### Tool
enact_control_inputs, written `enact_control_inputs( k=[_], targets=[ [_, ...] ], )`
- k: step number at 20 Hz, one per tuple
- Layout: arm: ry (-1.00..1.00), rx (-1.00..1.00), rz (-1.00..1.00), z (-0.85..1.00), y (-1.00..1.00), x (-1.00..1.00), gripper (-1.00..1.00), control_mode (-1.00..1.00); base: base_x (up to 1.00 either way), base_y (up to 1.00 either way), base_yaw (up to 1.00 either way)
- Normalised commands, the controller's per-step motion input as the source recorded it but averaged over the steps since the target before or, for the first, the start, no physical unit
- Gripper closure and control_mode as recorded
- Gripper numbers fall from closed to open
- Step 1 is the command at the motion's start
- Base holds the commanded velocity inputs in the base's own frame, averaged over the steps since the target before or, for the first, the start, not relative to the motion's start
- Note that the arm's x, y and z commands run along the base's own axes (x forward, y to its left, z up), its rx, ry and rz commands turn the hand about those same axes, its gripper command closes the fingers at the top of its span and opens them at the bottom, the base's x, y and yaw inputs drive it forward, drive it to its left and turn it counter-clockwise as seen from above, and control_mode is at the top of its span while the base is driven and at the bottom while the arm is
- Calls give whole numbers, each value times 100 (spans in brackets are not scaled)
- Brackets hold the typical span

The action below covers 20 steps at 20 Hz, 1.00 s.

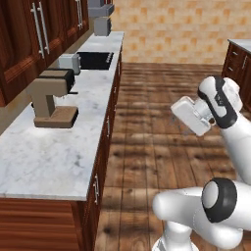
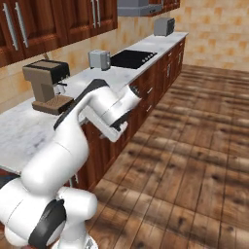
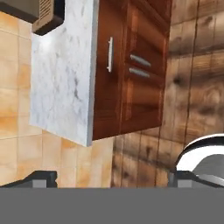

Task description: Take a straw from the drawer in front and place it inside the glass cup on the dining counter.

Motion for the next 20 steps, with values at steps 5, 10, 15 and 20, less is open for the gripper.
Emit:
enact_control_inputs(
  k=[5, 10, 15, 20],
  targets=[
    [12, 46, 0, -89, 12, 23, -100, -100, 0, 0, 0],
    [0, 38, 0, -72, 27, 4, -100, -100, 0, 0, 0],
    [-5, 25, 0, -50, 38, 6, -100, -100, 0, 0, 0],
    [-15, 13, 0, -40, 38, 1, -100, -100, 0, 0, 0]
  ],
)
